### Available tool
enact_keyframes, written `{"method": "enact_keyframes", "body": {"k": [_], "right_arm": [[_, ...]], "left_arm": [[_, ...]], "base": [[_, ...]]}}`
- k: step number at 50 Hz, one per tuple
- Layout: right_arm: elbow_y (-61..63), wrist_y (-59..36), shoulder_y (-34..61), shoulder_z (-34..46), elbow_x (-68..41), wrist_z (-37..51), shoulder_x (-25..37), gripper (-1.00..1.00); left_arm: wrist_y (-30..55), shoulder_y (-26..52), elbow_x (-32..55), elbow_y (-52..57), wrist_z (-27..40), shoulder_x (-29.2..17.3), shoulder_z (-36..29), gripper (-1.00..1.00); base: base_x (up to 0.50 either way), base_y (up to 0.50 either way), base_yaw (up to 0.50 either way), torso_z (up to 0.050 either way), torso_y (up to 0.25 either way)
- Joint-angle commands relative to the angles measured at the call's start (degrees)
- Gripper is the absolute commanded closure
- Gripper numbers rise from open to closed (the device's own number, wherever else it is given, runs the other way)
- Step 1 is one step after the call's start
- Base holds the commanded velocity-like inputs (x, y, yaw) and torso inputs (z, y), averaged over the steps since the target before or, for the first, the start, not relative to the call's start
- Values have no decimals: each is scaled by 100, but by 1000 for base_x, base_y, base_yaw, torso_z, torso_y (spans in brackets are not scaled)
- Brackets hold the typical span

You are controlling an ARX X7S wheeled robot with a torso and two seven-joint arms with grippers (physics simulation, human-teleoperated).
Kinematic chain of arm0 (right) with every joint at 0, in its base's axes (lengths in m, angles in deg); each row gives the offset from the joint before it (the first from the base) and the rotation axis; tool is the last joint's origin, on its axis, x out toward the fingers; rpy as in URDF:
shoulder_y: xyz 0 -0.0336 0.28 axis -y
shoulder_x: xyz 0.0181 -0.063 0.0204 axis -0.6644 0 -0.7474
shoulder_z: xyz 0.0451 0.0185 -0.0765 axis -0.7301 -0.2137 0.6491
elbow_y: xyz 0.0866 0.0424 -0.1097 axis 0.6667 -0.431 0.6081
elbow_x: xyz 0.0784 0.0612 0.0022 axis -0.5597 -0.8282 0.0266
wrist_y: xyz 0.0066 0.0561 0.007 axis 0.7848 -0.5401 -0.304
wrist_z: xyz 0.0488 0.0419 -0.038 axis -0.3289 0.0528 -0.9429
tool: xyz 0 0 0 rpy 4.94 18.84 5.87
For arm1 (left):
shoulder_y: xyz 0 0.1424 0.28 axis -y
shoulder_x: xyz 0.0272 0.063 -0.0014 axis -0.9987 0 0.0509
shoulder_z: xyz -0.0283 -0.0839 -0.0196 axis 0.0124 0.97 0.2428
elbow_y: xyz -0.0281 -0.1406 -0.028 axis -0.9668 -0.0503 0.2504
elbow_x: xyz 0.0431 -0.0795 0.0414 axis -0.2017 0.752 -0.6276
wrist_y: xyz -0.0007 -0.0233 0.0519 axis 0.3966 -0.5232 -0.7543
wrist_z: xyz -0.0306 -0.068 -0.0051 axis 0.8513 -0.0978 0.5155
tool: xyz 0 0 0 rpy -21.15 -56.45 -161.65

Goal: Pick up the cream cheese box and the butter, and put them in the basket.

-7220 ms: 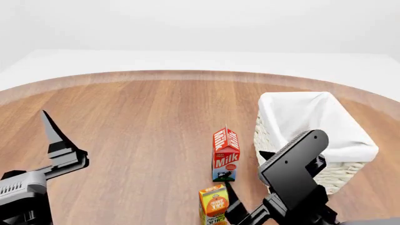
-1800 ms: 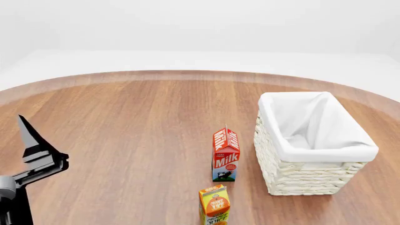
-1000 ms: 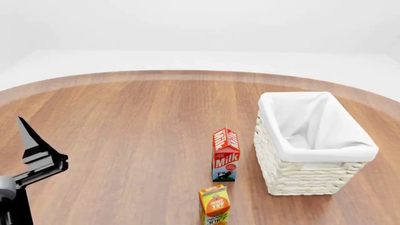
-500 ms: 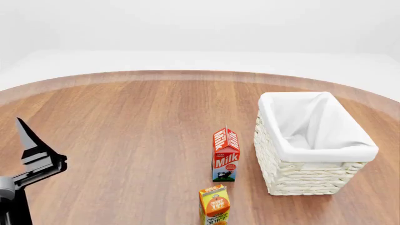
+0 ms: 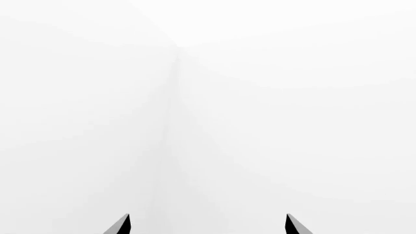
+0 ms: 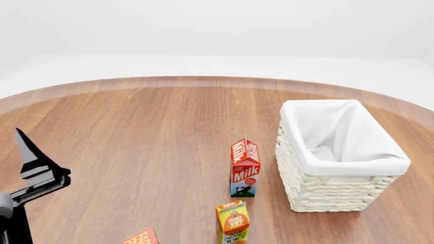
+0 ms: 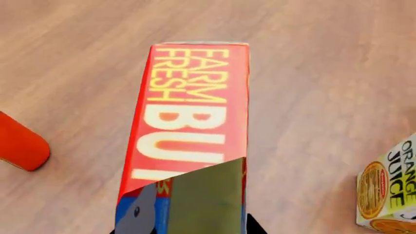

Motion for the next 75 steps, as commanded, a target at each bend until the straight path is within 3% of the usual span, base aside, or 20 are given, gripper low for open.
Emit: {"method": "enact_keyframes", "body": {"k": [1, 14, 30, 36, 42, 53, 75], "right_arm": [[1399, -288, 598, -523, -177, 927, -129, 100], [2272, -305, 1309, -1157, -1182, 1991, -18, 100], [2819, 170, 2563, -2350, -2089, 2657, 1101, 100], [2820, 348, 2898, -2820, -2419, 2664, 1662, 100], [2819, 92, 3095, -3949, -3124, 2668, 2536, 100], [2763, 494, 3421, -4451, -3548, 2572, 4051, 100], [1906, 642, 2867, -5343, -3324, 1513, 5446, 100]], "left_arm": [[-59, -27, -134, -9, -121, 79, 118, -100], [-69, -18, -149, -25, -117, 82, 95, -100], [-23, 24, -214, -28, -115, 87, -2, -100], [13, 48, -242, -14, -109, 85, -42, -100], [42, 74, -244, -10, -108, 80, -67, -100], [133, 117, -272, 50, -93, 56, -112, -100], [140, 77, -305, 79, -71, 29, -107, -100]], "base": [[0, 0, 0, 0, 0], [0, 0, 0, 0, 1], [0, 0, 0, 0, 1], [0, 0, 0, 0, 0], [0, 0, 0, 0, 2], [0, 0, 0, 1, 1], [0, 0, 0, 0, 1]]}}
